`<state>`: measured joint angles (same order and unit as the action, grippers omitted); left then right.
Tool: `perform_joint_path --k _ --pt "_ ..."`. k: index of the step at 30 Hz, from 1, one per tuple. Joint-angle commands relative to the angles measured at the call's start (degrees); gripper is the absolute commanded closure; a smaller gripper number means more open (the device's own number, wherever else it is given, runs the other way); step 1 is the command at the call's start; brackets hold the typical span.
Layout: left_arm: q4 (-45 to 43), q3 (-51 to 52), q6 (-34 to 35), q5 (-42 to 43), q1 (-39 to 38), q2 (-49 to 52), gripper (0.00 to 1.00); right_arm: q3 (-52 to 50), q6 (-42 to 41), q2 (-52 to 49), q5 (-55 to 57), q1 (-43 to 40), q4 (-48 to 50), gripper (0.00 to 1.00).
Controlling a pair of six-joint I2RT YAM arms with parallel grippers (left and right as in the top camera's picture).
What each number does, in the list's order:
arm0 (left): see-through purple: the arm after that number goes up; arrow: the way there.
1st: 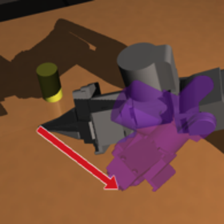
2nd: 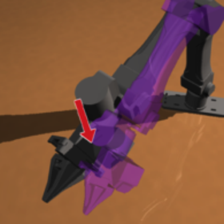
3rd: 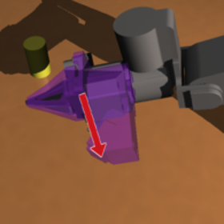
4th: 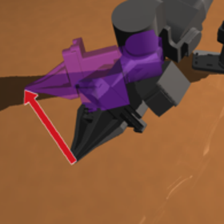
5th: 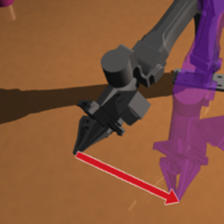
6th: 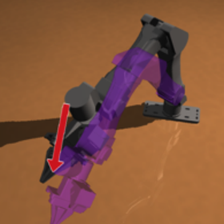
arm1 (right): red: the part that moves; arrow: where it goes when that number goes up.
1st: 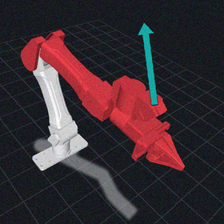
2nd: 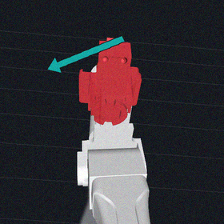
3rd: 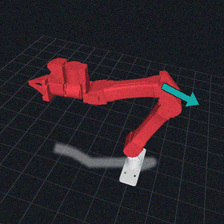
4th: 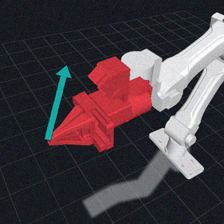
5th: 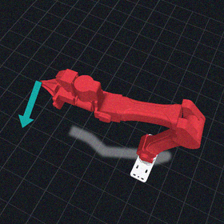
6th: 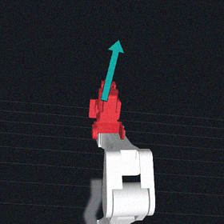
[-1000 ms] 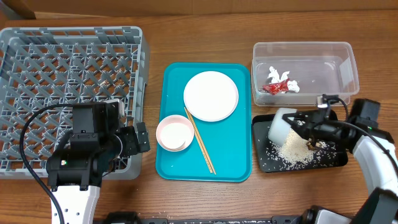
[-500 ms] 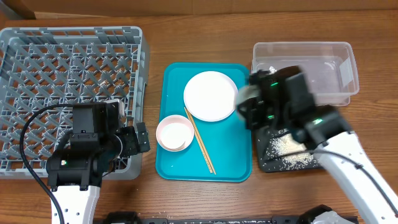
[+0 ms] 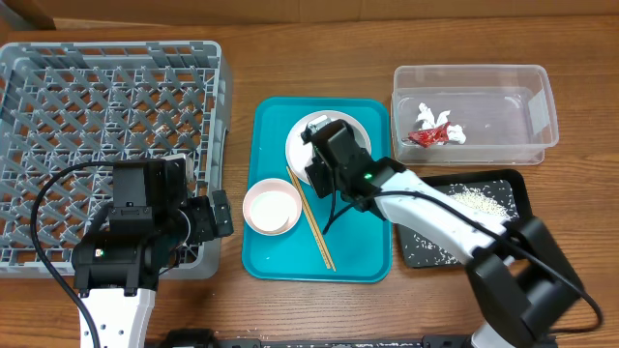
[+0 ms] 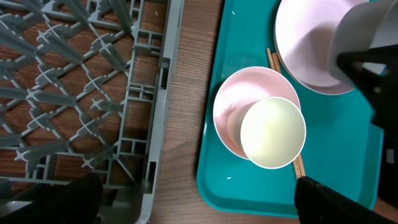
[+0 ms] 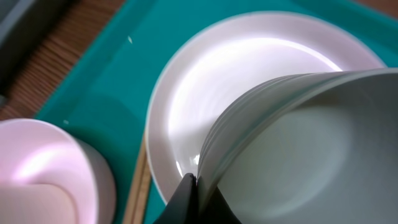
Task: Sort waste into correct bins and load items into the dishwasher
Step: 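Place the empty steel bowl onto the pink plate with the right gripper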
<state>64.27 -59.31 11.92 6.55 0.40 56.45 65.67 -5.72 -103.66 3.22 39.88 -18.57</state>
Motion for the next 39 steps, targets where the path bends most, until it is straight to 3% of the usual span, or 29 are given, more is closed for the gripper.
perform_joint_path --k 1,4,10,16,22,28,32,39 --pt "-0.2 -1.3 0.5 -0.8 0.3 0.1 0.0 0.9 0.4 -1.0 1.0 0.0 0.7 0.91" --pt "-0.2 -1.3 0.5 -0.8 0.3 0.1 0.0 1.8 0.4 0.6 -0.2 0.0 -0.9 0.75" --pt "-0.2 -1.3 0.5 -0.8 0.3 0.1 0.0 9.7 -3.0 8.5 -2.0 0.0 -14.9 0.41" --pt "-0.2 -1.3 0.5 -0.8 0.3 0.1 0.0 12.1 -14.1 11.0 -16.6 0.3 -20.5 0.42" --pt "-0.2 -1.3 0.5 -0.8 0.3 0.1 0.0 11.4 -16.9 6.8 -16.8 3.9 -22.9 0.44" --pt "-0.2 -1.3 0.5 -0.8 0.3 0.1 0.0 11.4 -18.8 0.0 -16.8 7.3 -23.8 0.55" --pt "-0.2 -1.3 0.5 -0.8 0.3 0.1 0.0 11.4 -19.9 -2.0 -15.7 7.5 -23.8 0.71" --pt "-0.2 -1.3 0.5 -0.7 0.3 0.1 0.0 11.4 -20.1 -3.4 -15.3 7.7 -24.5 0.78"
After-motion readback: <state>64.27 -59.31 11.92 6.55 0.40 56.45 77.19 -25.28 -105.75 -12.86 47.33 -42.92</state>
